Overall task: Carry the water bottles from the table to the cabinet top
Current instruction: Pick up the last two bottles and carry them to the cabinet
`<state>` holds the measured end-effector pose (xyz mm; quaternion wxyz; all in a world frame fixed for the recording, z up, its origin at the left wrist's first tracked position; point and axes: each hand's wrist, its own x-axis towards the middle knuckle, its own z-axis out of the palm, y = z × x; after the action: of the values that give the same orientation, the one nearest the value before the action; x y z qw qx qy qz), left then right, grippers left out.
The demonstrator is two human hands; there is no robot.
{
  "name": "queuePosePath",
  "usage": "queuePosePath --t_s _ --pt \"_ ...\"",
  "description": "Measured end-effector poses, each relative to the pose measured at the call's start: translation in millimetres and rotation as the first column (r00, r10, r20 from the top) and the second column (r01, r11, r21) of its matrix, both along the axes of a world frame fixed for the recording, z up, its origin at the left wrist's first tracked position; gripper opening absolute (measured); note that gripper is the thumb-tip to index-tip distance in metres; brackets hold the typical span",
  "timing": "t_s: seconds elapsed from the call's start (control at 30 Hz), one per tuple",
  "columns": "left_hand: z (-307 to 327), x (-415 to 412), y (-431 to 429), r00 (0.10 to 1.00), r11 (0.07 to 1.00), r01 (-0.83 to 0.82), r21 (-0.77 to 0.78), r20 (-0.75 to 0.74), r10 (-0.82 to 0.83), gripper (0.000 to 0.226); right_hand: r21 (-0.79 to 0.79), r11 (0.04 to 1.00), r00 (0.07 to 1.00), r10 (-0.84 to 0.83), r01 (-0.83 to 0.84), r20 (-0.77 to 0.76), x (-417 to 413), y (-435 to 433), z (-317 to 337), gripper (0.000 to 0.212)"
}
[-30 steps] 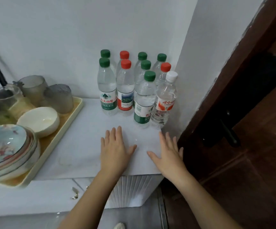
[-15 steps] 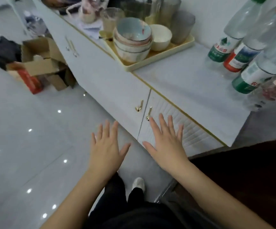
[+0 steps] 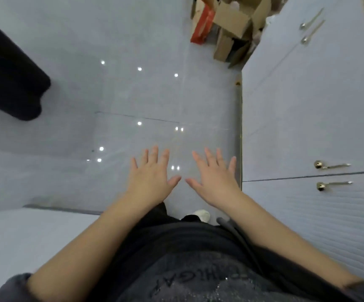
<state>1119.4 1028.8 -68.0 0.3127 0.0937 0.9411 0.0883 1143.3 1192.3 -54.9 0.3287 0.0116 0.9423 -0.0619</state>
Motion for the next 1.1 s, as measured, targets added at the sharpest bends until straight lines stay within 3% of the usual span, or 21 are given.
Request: queuePosePath --t_s 0.1,0.27,0.63,0.9,1.1 --pt "-5.6 -36.7 -39.3 0.986 0.988 -0.152 0.016 0.07 0.15 0.075 -0.019 0.995 0.995 0.099 -0.098 0.024 -37.3 -52.1 -5.3 0.074" --pt "-10.2 -71.2 -100.0 0.938 0.94 -0.341 -0.011 0.055 0.342 0.073 -0.062 0.968 0.969 0.246 -0.243 0.035 -86.3 -116.0 -8.3 0.073" --pt "-21.7 -99.4 -166.9 0.729 0.736 -0.671 -0.088 0.102 0.677 0.074 -0.019 0.761 0.76 0.649 -0.649 0.027 -211.8 -198.0 -28.9 0.074" --pt "-18.4 -169.0 -187.6 0.491 0.495 -0.867 -0.059 0.074 0.868 0.074 0.021 0.535 0.536 0.844 -0.845 0.024 -332.3 -260.7 -25.1 0.074" --pt "-9.2 -186.2 -208.7 0.25 0.25 -0.968 -0.02 0.025 0.968 0.073 0.036 0.375 0.375 0.927 -0.926 -0.014 -371.8 -317.1 -17.9 0.074"
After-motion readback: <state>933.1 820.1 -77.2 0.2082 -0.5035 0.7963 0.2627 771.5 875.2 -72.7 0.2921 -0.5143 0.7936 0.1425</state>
